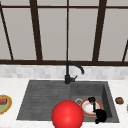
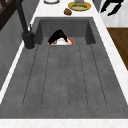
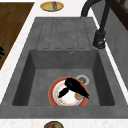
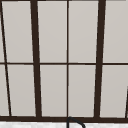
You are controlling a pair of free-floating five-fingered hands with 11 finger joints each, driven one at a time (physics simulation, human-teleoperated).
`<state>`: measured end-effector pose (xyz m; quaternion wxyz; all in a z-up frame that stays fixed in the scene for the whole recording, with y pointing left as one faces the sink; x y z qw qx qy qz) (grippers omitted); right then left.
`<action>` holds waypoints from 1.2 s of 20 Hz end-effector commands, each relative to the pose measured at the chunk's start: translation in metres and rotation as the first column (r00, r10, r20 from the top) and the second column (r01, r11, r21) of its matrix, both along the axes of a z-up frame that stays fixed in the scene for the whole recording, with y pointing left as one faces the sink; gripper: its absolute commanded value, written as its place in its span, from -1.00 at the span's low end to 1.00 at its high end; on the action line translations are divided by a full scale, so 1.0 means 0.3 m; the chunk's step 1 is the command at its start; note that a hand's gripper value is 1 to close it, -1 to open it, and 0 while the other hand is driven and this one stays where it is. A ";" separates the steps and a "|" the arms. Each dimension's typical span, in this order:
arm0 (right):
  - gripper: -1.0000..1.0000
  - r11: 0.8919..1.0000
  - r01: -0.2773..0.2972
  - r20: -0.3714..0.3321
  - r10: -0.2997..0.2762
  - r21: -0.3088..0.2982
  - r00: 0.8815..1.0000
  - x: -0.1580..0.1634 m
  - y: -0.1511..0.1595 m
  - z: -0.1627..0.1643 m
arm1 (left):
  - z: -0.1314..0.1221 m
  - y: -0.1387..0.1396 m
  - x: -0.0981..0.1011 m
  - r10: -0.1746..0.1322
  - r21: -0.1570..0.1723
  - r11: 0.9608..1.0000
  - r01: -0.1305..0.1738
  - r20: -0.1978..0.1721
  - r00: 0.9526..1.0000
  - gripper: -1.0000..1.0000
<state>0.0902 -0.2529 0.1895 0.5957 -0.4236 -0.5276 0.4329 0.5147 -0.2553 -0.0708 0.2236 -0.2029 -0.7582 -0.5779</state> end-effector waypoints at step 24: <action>0.00 1.000 0.000 0.000 0.000 0.000 1.000 0.000 0.000 0.000 | 0.176 0.024 0.003 0.010 0.198 0.979 -0.053 0.210 0.978 1.00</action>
